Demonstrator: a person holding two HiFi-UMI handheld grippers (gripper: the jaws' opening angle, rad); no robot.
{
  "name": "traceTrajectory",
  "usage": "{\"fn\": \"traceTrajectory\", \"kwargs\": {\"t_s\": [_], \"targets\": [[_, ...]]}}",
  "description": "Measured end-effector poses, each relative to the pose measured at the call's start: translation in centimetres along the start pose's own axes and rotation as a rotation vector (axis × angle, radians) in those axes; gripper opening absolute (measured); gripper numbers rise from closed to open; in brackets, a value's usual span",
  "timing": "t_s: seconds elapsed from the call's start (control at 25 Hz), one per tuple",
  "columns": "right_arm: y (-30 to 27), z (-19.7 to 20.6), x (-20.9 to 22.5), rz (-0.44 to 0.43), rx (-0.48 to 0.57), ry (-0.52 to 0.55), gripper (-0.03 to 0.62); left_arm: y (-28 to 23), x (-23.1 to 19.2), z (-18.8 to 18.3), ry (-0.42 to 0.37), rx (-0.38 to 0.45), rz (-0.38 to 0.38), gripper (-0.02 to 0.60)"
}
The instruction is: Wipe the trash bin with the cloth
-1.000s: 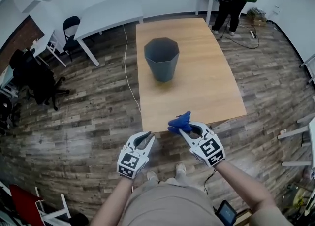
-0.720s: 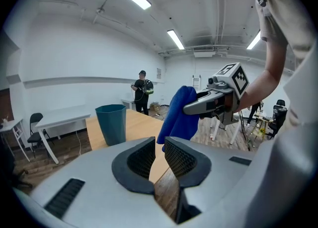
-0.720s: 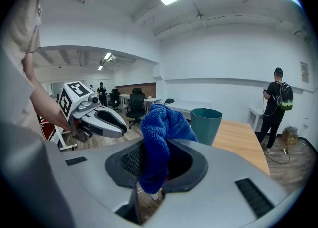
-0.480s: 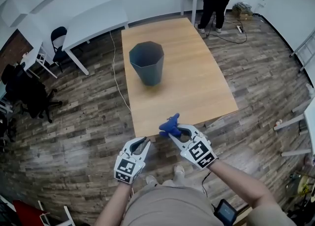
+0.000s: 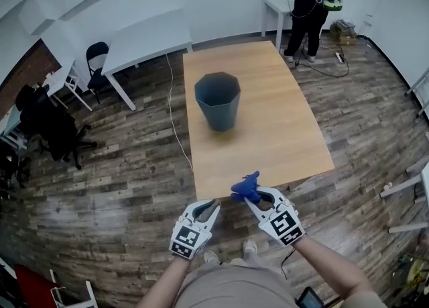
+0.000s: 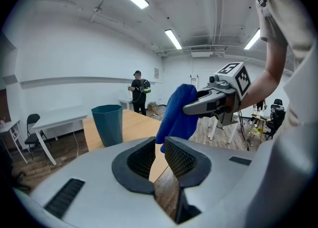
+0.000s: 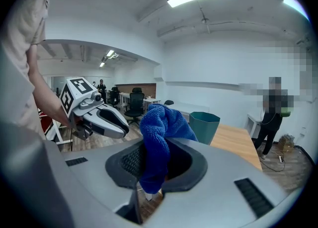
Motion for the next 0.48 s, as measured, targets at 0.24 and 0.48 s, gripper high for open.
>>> {"fn": "traceTrajectory", "kwargs": {"t_s": [0.24, 0.48], "targets": [[0.2, -0.2, -0.6, 0.018, 0.015, -0.017, 0.08, 0.9, -0.3, 0.1, 0.002, 0.003, -0.005, 0.069], [0.6, 0.2, -1.2, 0.031, 0.022, -0.046, 0.08, 1.3, -0.1, 0.6, 0.008, -0.004, 0.001, 0.069]]}}
Point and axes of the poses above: the fingertips, and each gripper's own axes: y backward along the fingers, x to its right, z out of its underside, the point moved 1 cm from there along y, backward along the fingers, and after that the axes turned 6 degrees about -y, right-handed, at the moved point
